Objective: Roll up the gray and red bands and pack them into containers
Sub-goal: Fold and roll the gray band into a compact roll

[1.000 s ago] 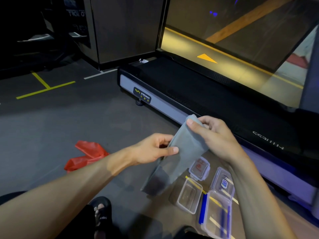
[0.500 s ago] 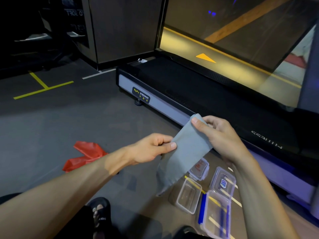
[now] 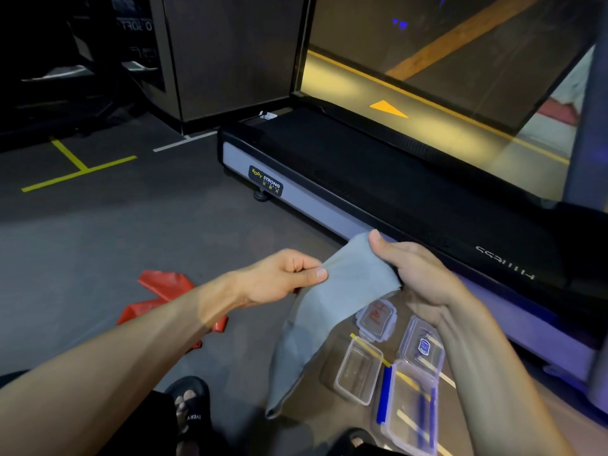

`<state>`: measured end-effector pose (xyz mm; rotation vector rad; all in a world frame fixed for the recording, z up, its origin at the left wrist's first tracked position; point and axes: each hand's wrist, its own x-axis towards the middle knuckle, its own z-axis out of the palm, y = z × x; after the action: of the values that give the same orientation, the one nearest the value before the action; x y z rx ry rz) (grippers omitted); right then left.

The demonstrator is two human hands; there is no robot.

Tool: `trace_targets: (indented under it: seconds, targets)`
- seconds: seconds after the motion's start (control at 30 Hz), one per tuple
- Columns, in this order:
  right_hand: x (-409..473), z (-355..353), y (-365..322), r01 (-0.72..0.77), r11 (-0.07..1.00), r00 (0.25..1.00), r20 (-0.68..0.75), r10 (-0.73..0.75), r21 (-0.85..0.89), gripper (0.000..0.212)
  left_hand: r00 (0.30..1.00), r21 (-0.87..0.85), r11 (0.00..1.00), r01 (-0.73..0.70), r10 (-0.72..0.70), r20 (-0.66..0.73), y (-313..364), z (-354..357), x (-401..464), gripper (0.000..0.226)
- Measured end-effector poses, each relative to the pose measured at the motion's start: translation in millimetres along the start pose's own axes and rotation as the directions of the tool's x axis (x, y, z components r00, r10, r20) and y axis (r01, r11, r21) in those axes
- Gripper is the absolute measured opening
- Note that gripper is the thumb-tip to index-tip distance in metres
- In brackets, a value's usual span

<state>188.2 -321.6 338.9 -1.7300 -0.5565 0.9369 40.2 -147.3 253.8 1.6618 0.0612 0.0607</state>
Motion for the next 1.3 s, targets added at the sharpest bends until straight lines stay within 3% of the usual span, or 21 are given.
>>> trace_targets:
  seconds: [0.1, 0.3, 0.4, 0.53, 0.67, 0.97, 1.1, 1.2, 1.3]
  targets:
    - [2, 3, 6, -0.005, 0.998, 1.000, -0.020, 0.006, 0.059, 0.054, 1.000, 0.034, 0.999, -0.001, 0.001, -0.002, 2, 1, 1, 0.051]
    - [1, 15, 13, -0.082, 0.988, 0.996, -0.023, 0.086, 0.130, 0.035, 0.999, 0.077, 0.996, 0.037, -0.036, -0.014, -1, 1, 1, 0.040]
    - [3, 20, 13, -0.109, 0.984, 0.991, -0.058, 0.118, 0.137, 0.040, 0.999, 0.083, 0.996, 0.045, -0.045, -0.001, -4, 0, 0, 0.041]
    - [3, 19, 12, -0.078, 0.997, 0.996, 0.036, 0.077, 0.026, 0.041, 0.999, 0.058, 0.998, 0.040, -0.042, 0.024, -3, -1, 0, 0.039]
    - [4, 15, 16, -0.020, 0.998, 0.996, 0.083, 0.025, -0.052, 0.048, 0.999, 0.063, 0.997, 0.038, -0.040, 0.032, 1, 1, 1, 0.052]
    - [3, 28, 18, -0.128, 0.992, 0.992, 0.018, 0.128, -0.001, 0.048, 1.000, 0.138, 0.990, 0.016, -0.016, -0.001, -1, 1, 2, 0.045]
    - [0, 29, 19, -0.040, 0.991, 0.998, 0.036, 0.045, -0.129, 0.057, 0.999, 0.152, 0.988, 0.028, -0.025, -0.021, -2, 1, 3, 0.040]
    - [2, 29, 23, -0.025, 0.991, 0.998, -0.059, 0.017, -0.135, 0.050, 0.999, 0.144, 0.989, 0.045, -0.044, -0.011, -2, 0, 2, 0.037]
    - [3, 28, 22, 0.011, 0.988, 0.999, -0.035, -0.017, -0.153, 0.038, 0.998, 0.108, 0.992, 0.066, -0.064, -0.023, -4, 0, 3, 0.041]
